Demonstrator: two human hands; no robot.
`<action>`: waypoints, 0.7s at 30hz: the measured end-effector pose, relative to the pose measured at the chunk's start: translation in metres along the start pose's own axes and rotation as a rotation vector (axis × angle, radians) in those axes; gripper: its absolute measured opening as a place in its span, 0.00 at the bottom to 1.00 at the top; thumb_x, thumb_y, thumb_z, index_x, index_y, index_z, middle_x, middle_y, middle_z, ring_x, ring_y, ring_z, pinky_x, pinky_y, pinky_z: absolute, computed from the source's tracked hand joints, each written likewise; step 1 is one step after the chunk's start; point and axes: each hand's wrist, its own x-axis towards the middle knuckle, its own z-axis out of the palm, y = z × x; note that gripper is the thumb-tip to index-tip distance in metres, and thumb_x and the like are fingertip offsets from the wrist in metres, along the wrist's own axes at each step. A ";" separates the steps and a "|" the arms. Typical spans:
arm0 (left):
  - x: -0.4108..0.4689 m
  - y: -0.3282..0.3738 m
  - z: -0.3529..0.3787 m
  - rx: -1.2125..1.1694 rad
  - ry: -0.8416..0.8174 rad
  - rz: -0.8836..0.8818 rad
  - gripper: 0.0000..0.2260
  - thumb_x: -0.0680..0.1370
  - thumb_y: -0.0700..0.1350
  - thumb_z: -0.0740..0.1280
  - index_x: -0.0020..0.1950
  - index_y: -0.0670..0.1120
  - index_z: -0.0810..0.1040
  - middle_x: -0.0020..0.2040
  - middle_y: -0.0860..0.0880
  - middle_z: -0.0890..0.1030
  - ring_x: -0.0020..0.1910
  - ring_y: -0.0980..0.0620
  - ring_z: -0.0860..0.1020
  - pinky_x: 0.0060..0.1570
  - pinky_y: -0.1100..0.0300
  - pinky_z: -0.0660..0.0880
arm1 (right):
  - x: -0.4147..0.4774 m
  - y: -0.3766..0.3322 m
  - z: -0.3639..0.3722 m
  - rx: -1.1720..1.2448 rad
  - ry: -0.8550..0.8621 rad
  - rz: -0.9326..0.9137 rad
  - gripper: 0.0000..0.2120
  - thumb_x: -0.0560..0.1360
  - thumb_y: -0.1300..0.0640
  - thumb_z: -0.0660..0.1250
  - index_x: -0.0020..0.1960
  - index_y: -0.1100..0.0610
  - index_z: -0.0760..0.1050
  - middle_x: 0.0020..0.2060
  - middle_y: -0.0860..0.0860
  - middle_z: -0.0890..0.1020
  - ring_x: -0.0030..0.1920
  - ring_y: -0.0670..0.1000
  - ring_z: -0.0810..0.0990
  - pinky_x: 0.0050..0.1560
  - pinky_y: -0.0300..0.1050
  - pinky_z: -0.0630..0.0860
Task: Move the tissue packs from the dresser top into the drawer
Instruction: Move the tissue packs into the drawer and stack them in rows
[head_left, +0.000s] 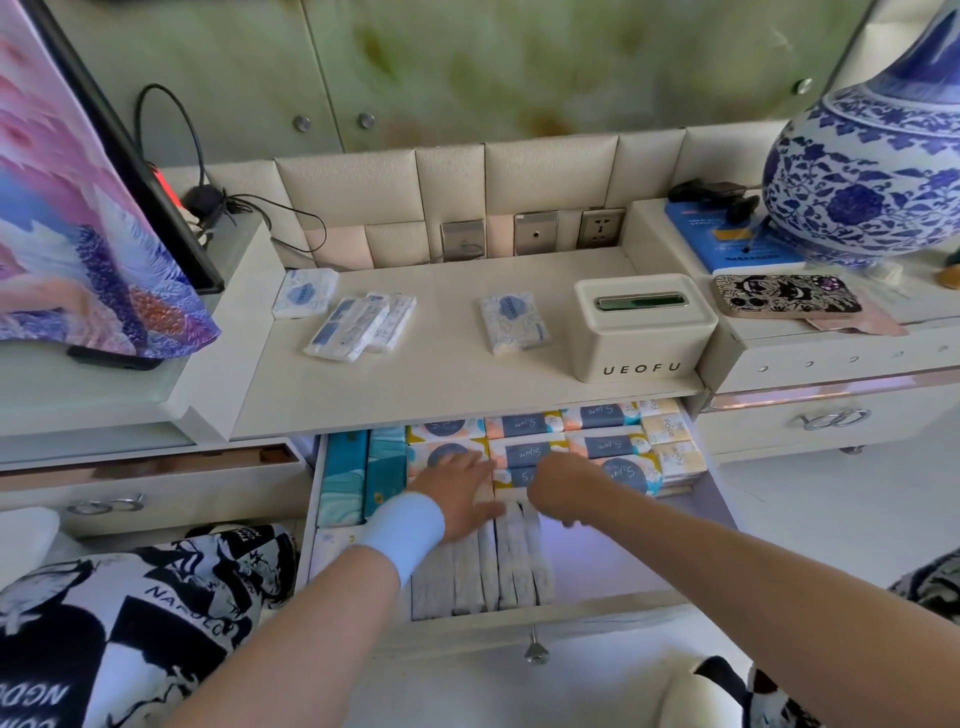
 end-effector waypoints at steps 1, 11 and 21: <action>0.005 -0.003 -0.014 -0.056 0.051 -0.009 0.27 0.80 0.60 0.61 0.77 0.52 0.63 0.76 0.48 0.63 0.74 0.45 0.61 0.70 0.50 0.63 | 0.004 -0.004 -0.013 0.003 0.092 -0.038 0.12 0.77 0.58 0.58 0.54 0.63 0.75 0.44 0.57 0.81 0.46 0.57 0.83 0.46 0.49 0.79; 0.046 -0.084 -0.128 -0.005 0.204 -0.247 0.25 0.81 0.56 0.59 0.77 0.51 0.62 0.75 0.46 0.65 0.72 0.43 0.64 0.68 0.47 0.66 | 0.074 -0.042 -0.115 0.140 0.451 -0.119 0.15 0.78 0.53 0.59 0.62 0.53 0.75 0.56 0.54 0.79 0.53 0.56 0.79 0.49 0.44 0.74; 0.099 -0.174 -0.144 -0.063 0.254 -0.555 0.39 0.73 0.63 0.68 0.78 0.52 0.56 0.77 0.45 0.59 0.72 0.37 0.63 0.66 0.44 0.67 | 0.172 -0.062 -0.130 0.073 0.256 0.071 0.42 0.71 0.34 0.67 0.78 0.44 0.51 0.69 0.60 0.61 0.67 0.64 0.65 0.66 0.60 0.68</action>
